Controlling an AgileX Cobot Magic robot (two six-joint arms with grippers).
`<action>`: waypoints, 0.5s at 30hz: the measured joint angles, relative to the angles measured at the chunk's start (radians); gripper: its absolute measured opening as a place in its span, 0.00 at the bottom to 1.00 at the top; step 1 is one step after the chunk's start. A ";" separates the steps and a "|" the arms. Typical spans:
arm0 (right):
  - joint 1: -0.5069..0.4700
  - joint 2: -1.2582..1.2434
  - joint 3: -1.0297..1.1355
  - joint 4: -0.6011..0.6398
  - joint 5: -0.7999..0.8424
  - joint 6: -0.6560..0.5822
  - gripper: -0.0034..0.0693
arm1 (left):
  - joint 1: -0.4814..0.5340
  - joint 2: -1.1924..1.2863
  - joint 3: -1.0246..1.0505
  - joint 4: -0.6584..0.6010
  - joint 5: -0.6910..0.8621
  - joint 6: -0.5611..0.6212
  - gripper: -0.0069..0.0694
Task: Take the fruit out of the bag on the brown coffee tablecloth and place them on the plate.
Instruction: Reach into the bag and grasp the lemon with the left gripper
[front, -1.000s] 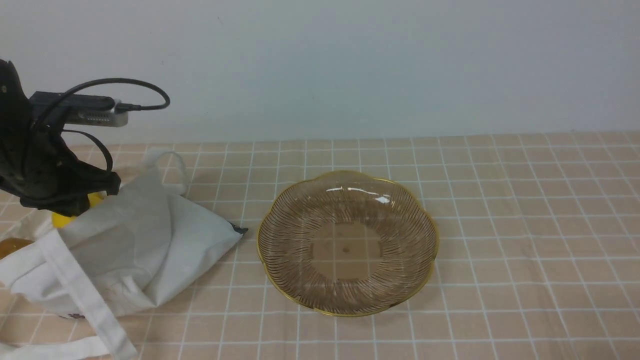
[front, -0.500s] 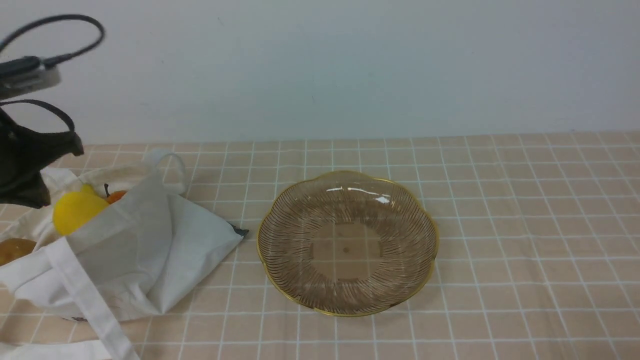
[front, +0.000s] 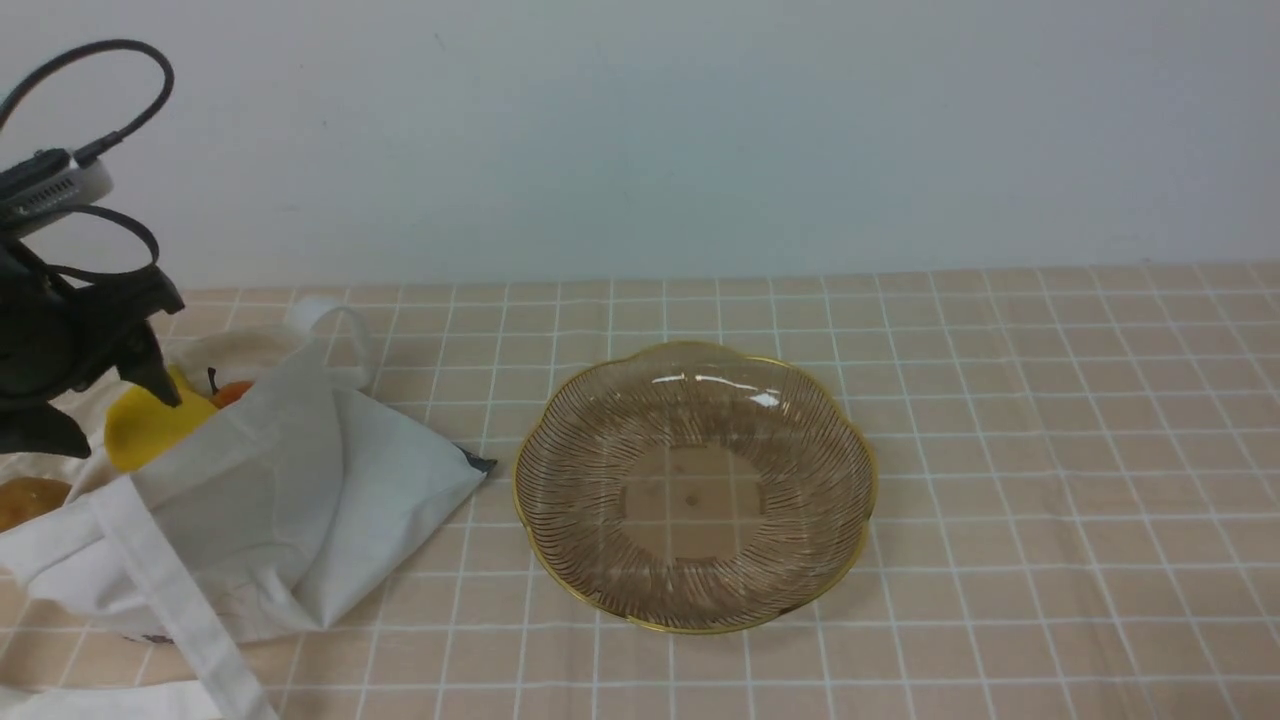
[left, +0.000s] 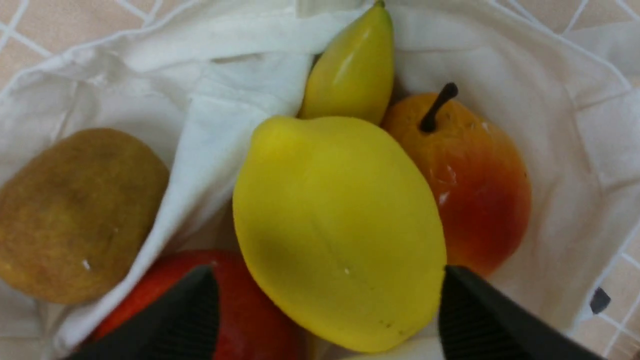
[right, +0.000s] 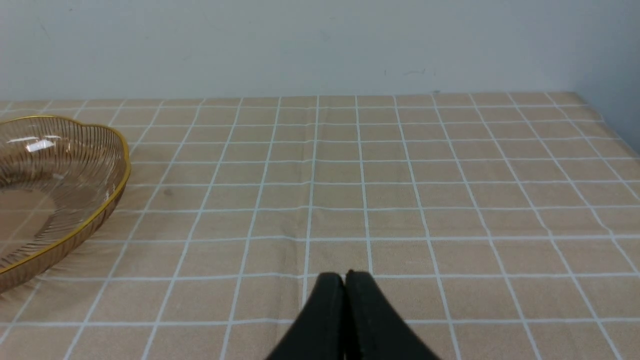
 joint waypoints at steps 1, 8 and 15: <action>0.000 0.000 0.000 0.000 0.000 0.000 0.03 | 0.000 0.005 0.000 0.000 0.000 0.000 0.87; 0.000 0.000 0.000 0.000 0.000 0.000 0.03 | 0.000 0.064 0.000 -0.001 -0.027 0.000 0.99; 0.000 0.000 0.000 0.000 0.000 0.000 0.03 | 0.000 0.094 0.000 -0.005 -0.052 0.000 0.86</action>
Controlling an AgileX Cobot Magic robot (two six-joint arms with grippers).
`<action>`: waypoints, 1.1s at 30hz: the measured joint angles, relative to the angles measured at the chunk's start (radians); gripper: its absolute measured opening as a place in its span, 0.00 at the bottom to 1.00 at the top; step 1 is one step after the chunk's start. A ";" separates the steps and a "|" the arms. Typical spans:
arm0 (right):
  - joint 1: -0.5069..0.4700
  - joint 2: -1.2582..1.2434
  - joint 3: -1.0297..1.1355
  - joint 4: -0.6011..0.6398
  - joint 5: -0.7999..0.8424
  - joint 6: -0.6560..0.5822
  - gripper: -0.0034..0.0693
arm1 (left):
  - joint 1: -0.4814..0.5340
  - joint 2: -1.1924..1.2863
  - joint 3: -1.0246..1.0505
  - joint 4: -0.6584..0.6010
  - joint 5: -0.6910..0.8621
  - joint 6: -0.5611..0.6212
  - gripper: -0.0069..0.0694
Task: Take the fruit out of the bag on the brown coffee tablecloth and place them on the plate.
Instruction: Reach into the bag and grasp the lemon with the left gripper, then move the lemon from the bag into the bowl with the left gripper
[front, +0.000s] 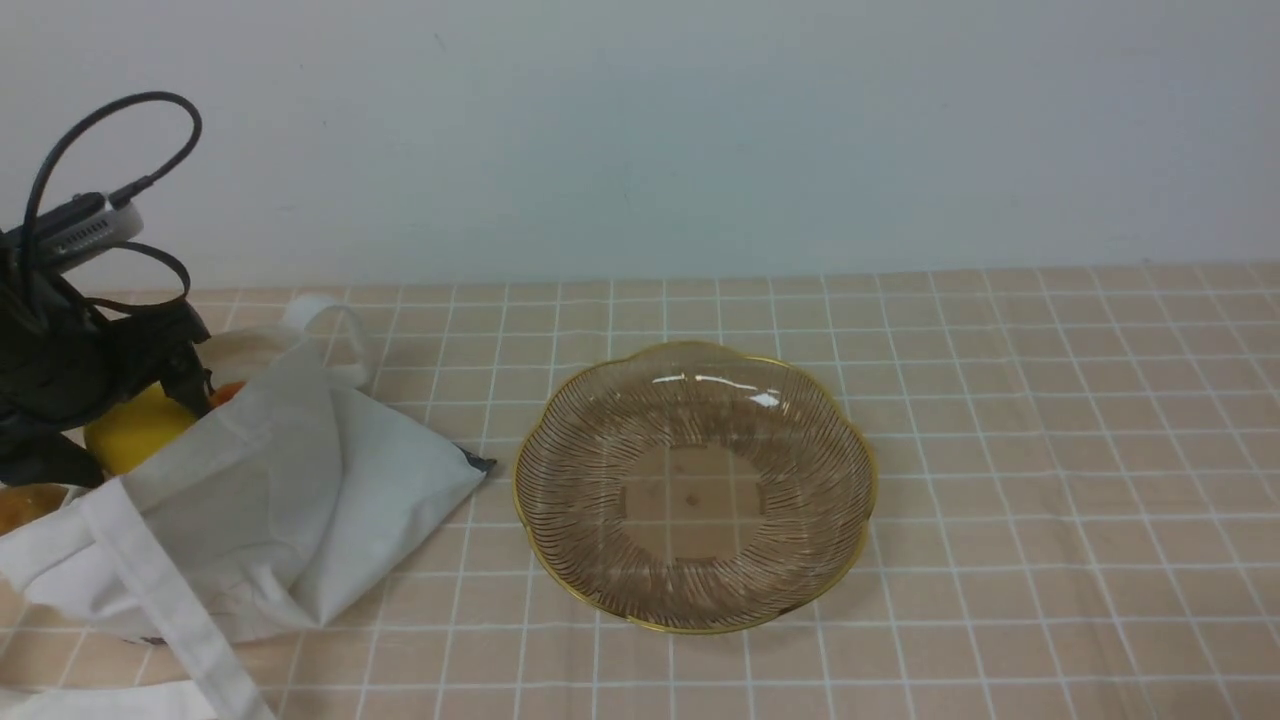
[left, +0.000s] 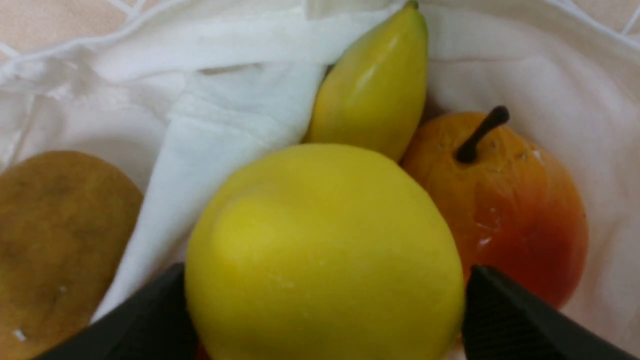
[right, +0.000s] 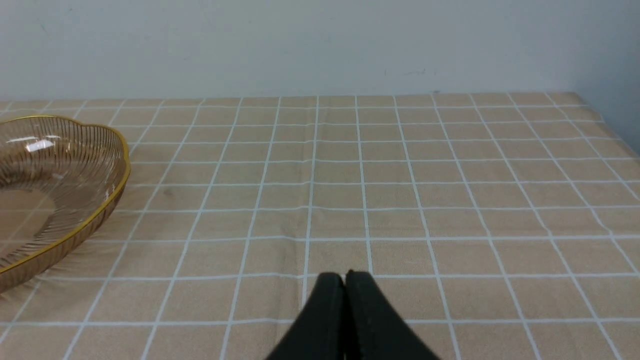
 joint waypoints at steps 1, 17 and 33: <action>0.000 0.000 0.000 0.000 0.000 0.000 0.03 | 0.000 0.003 0.000 0.000 -0.003 0.000 0.84; 0.000 0.000 0.000 0.000 0.000 0.000 0.03 | -0.069 -0.257 -0.153 -0.149 0.161 0.293 0.84; 0.000 0.000 0.000 0.000 0.000 0.000 0.03 | -0.686 0.039 -0.159 -0.381 -0.040 0.630 0.84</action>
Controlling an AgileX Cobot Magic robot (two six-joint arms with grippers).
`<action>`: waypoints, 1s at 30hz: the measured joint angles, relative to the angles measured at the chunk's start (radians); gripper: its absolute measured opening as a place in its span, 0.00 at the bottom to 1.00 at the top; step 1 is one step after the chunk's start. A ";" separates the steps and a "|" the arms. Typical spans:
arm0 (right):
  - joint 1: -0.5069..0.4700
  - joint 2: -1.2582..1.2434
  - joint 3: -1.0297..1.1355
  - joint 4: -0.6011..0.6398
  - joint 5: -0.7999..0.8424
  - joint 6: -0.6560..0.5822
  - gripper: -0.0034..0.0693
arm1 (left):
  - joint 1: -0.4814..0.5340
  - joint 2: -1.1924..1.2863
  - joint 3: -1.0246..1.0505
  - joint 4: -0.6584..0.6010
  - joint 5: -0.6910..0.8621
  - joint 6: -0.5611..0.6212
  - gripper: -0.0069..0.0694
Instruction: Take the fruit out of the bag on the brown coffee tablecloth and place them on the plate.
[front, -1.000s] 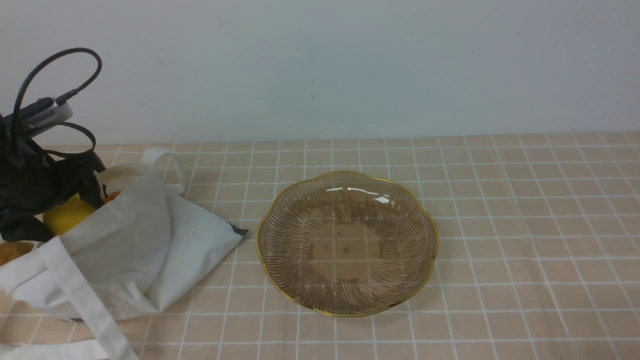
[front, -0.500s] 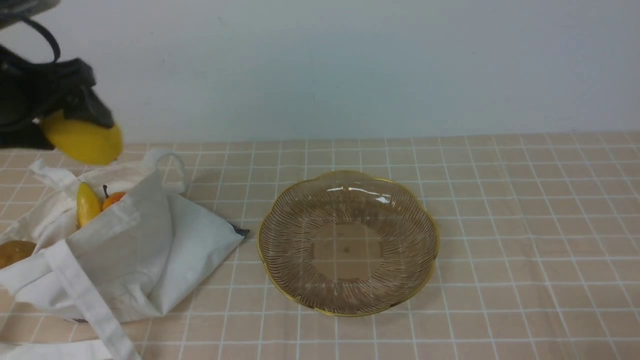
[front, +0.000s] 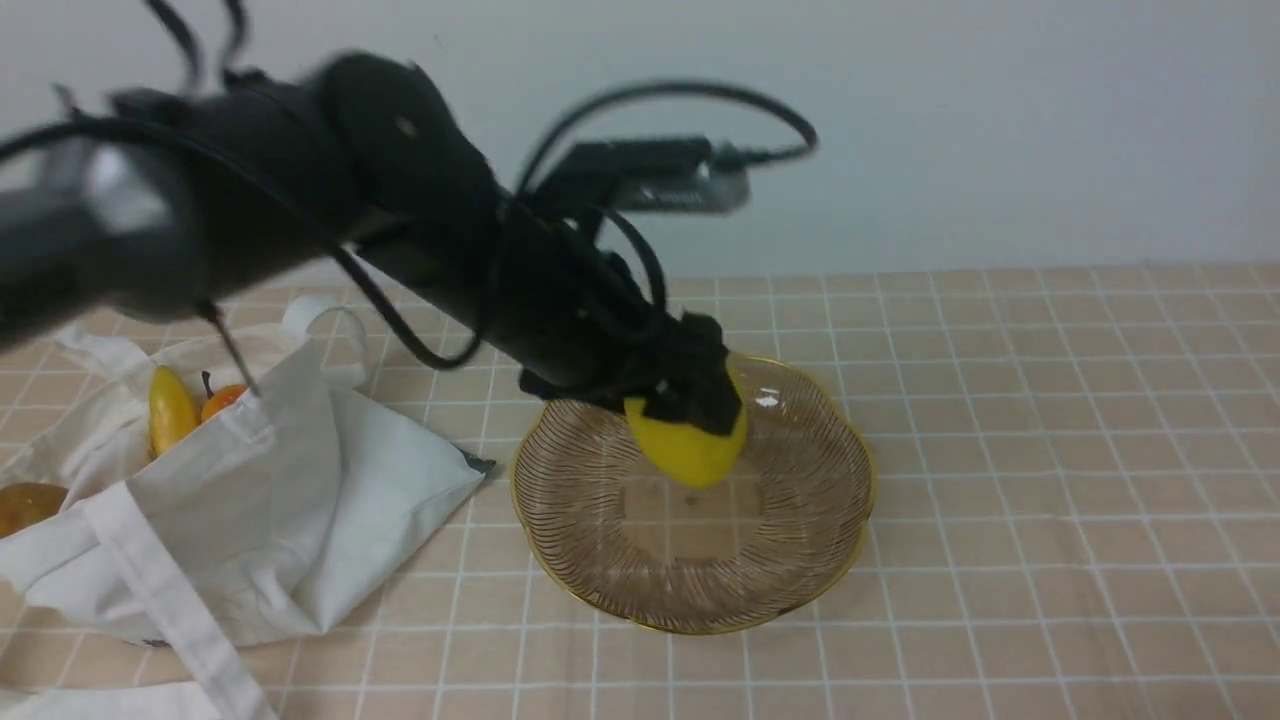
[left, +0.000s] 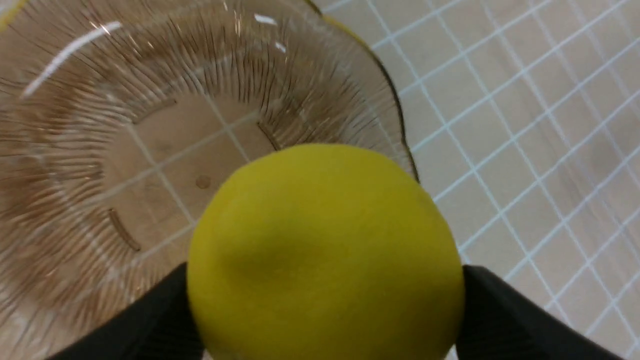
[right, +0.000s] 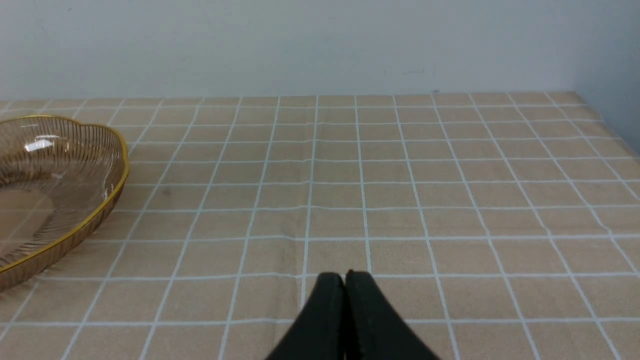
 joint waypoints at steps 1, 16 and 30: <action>0.000 0.000 0.000 0.000 0.000 0.000 0.03 | -0.008 0.049 0.000 0.001 -0.016 -0.001 0.84; 0.000 0.000 0.000 0.000 0.000 0.000 0.03 | -0.009 0.130 -0.065 0.161 0.043 -0.116 0.98; 0.000 0.000 0.000 0.000 0.000 0.000 0.03 | -0.009 -0.267 -0.157 0.335 0.251 -0.236 0.09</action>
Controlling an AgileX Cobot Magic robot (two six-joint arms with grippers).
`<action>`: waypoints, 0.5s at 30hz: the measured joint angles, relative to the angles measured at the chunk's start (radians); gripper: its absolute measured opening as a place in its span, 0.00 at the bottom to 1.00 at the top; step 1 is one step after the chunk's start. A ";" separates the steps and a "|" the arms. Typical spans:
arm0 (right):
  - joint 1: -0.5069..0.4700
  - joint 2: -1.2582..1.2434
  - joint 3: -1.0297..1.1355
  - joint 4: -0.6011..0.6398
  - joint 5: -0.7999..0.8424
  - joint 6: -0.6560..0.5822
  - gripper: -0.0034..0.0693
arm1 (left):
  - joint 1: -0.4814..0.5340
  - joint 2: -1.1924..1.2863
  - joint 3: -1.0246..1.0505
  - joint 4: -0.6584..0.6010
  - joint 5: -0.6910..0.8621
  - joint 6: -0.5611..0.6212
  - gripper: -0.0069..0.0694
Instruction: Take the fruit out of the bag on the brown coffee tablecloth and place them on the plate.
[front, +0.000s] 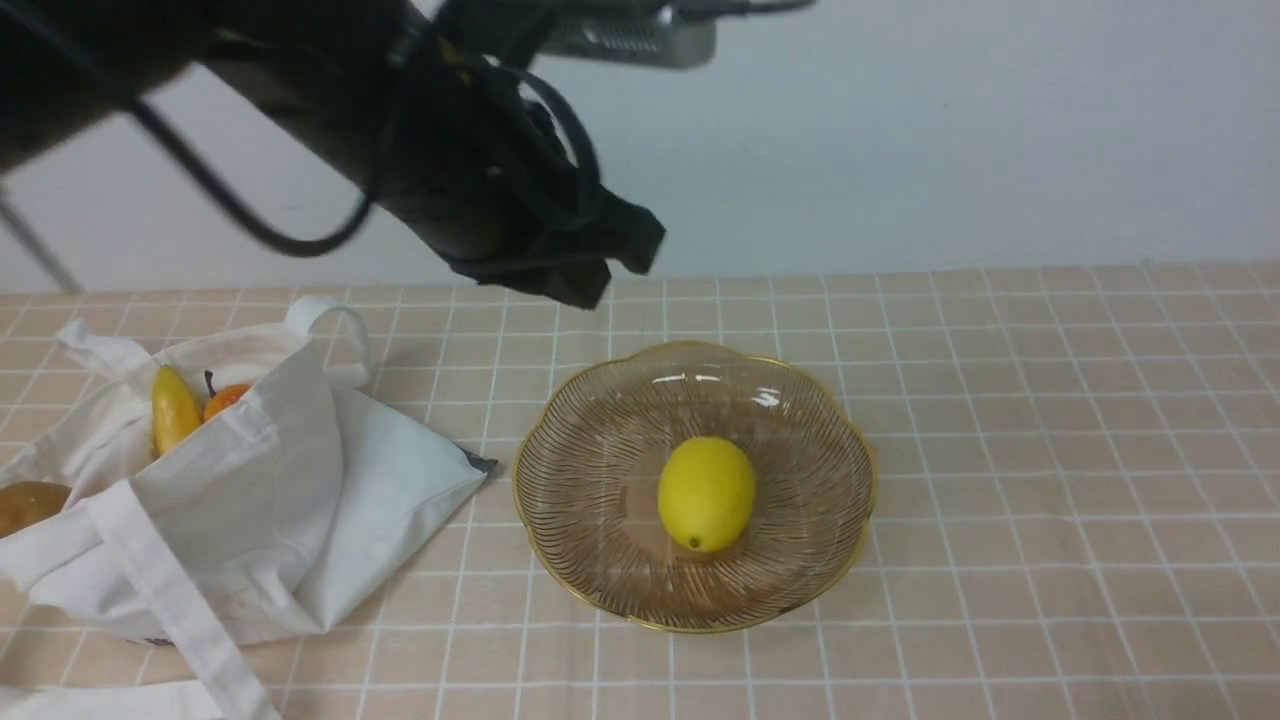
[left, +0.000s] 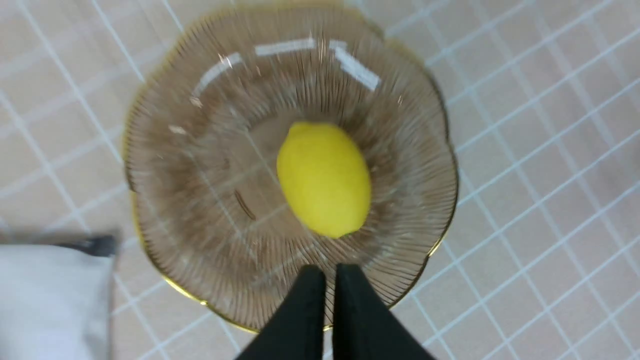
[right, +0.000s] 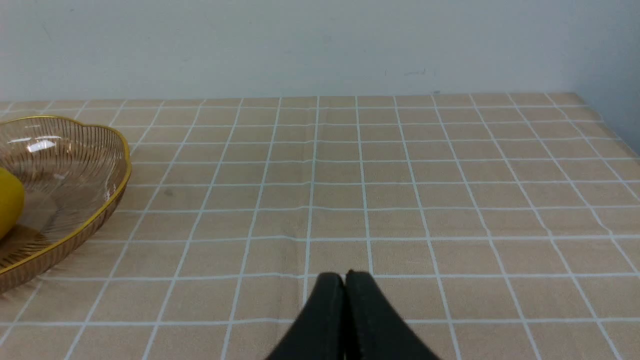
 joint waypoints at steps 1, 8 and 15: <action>0.000 0.000 0.000 0.000 0.000 0.000 0.03 | 0.000 -0.054 0.025 0.004 -0.010 -0.008 0.08; 0.000 0.000 0.000 0.000 0.000 0.000 0.03 | 0.000 -0.465 0.352 0.024 -0.260 -0.053 0.08; 0.000 0.000 0.000 0.000 0.000 0.000 0.03 | 0.000 -0.739 0.700 0.024 -0.487 -0.083 0.08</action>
